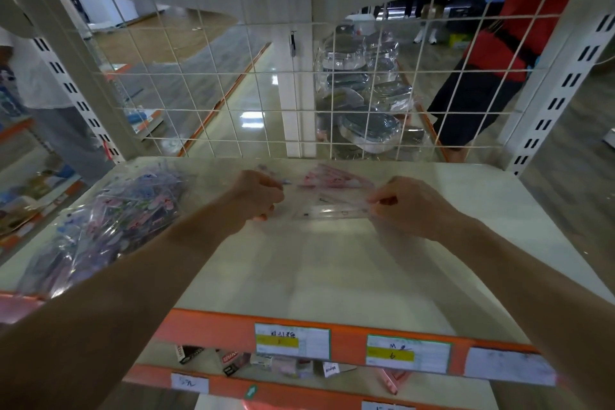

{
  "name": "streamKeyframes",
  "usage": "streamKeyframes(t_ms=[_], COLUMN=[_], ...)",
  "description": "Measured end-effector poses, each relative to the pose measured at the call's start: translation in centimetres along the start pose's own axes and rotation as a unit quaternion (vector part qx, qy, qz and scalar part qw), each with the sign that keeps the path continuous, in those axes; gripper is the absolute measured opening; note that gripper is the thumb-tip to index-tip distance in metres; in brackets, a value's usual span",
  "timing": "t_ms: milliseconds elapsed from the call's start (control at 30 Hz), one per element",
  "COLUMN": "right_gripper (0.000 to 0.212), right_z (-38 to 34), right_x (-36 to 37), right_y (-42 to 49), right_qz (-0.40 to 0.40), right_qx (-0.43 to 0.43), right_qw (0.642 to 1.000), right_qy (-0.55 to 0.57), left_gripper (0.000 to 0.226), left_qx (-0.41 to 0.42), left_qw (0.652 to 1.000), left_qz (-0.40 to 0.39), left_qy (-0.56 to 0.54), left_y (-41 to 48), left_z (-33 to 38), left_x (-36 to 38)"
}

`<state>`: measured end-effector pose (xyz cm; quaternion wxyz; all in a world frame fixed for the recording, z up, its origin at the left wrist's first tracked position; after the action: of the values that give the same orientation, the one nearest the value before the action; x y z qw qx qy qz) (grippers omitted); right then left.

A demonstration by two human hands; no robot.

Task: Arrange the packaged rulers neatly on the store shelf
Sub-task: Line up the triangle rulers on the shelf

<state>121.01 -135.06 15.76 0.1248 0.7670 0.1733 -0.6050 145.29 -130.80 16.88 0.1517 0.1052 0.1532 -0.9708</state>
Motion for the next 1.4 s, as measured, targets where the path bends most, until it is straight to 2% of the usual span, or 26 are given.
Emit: streamKeyframes(t_ms=[233, 333, 633, 733, 867, 1100, 1200, 1333, 1400], right_gripper=[0.018, 0.020, 0.025, 0.020, 0.022, 0.024, 0.021, 0.035, 0.029], right_z=[-0.1, -0.4, -0.9, -0.9, 0.6, 3.3, 2.2, -0.8, -1.9], right_x=[0.8, 0.8, 0.5, 0.2, -1.1, -2.7, -2.1, -0.8, -0.4], right_y=[0.4, 0.4, 0.3, 0.3, 0.4, -0.8, -0.9, -0.3, 0.0], right_qz=[-0.002, 0.002, -0.001, -0.012, -0.020, -0.001, -0.012, -0.038, -0.031], right_qx=[0.002, 0.006, 0.022, 0.007, 0.009, 0.056, 0.047, 0.024, 0.001], right_qw=[1.000, 1.000, 1.000, 1.000, 0.999, 0.996, 0.996, 0.999, 0.998], right_qy=[0.005, 0.004, -0.016, -0.020, 0.045, 0.068, 0.076, -0.006, -0.061], left_gripper=[0.019, 0.011, 0.023, 0.021, 0.015, 0.035, 0.025, 0.037, 0.037], left_qx=[0.028, 0.043, 0.069, 0.077, 0.088, 0.069, 0.075, 0.080, 0.093], left_qw=[0.999, 0.996, 0.986, 0.981, 0.976, 0.977, 0.978, 0.978, 0.976], left_qz=[-0.018, -0.048, -0.079, -0.084, -0.077, -0.062, -0.066, -0.077, -0.075], left_qy=[0.038, 0.060, 0.134, 0.155, 0.182, 0.192, 0.184, 0.177, 0.183], left_y=[-0.5, -0.8, -1.0, -1.5, -1.5, -1.1, -1.1, -1.1, -1.1], left_z=[-0.4, -0.4, -0.7, -0.3, -0.3, -0.5, -0.2, -0.1, -0.2], left_x=[0.3, 0.5, 1.3, 1.7, 1.8, 1.7, 1.9, 2.4, 2.6])
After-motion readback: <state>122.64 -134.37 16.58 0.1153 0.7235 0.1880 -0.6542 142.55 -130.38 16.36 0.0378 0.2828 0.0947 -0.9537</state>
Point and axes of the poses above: each hand's wrist, its own y-axis towards the middle knuckle, its own x-axis out of the palm, z = x × y, the point moved 1 cm from there along y, towards the middle knuckle, and after that the axes turned 14 degrees about -y, right-handed, at the moved point
